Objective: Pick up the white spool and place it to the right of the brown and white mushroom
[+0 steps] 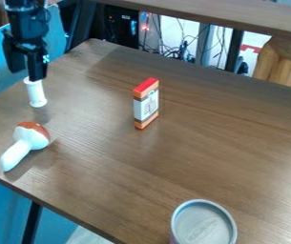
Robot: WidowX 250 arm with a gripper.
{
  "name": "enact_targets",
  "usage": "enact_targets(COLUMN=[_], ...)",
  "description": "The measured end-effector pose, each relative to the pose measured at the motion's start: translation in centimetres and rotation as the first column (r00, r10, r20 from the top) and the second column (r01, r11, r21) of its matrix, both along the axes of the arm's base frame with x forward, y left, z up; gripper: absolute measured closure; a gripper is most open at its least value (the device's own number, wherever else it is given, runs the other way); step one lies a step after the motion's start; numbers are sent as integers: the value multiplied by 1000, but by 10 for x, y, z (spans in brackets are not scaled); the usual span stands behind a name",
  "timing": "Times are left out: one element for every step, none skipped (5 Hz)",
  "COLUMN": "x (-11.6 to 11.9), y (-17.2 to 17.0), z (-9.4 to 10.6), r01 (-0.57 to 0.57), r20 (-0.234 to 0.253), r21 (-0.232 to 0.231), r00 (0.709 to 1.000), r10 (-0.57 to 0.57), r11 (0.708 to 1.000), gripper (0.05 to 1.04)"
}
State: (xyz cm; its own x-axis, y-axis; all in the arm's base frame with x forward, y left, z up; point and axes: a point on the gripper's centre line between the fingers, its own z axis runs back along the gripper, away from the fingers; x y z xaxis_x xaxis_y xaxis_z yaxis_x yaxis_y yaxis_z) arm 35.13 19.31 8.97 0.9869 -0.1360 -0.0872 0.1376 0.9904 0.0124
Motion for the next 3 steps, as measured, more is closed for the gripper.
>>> enact_targets(x=[0, 3, 5], y=[7, 13, 18], z=[-10, -15, -19], r01=[-7, -21, -39], r20=[-40, -63, -79], r21=[0, 12, 26], r00=[999, 998, 996], r10=[7, 22, 41], r11=[1000, 1000, 999], gripper=[83, 83, 83])
